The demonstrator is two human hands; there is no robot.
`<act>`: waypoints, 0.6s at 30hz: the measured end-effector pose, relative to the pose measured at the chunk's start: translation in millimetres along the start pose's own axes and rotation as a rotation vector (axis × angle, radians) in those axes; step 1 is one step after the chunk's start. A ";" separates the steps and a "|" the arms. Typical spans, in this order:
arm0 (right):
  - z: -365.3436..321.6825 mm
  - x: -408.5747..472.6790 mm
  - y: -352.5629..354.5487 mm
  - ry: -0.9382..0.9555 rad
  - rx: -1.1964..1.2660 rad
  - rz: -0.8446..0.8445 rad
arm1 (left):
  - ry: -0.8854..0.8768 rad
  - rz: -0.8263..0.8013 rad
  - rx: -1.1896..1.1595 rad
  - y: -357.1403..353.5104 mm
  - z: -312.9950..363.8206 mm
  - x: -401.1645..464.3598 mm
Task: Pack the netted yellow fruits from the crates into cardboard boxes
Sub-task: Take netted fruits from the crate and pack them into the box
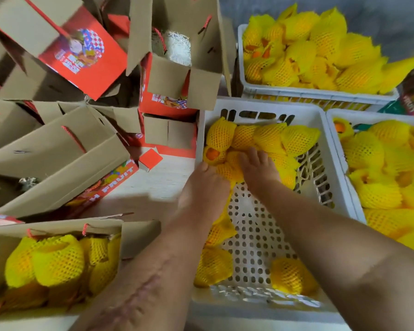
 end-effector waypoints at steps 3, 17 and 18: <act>-1.6 -0.6 -5.8 0.129 -0.153 0.014 | -0.008 -0.024 0.014 -0.8 1.3 1.7; -34.4 -77.5 33.4 -0.234 1.780 -0.565 | 0.009 0.046 -0.054 -10.1 -1.6 -1.3; -40.1 -84.7 35.6 -0.203 1.795 -0.644 | 0.000 0.061 -0.062 -10.7 -2.1 -1.3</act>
Point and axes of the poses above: each hand's wrist, its own x-axis towards the middle knuckle, its own y-axis out of the back of the hand, z = x × y, the point moved 7 cm from there along x, towards the middle knuckle, and after that the axes turned 7 degrees about z, right-handed, at the moved point
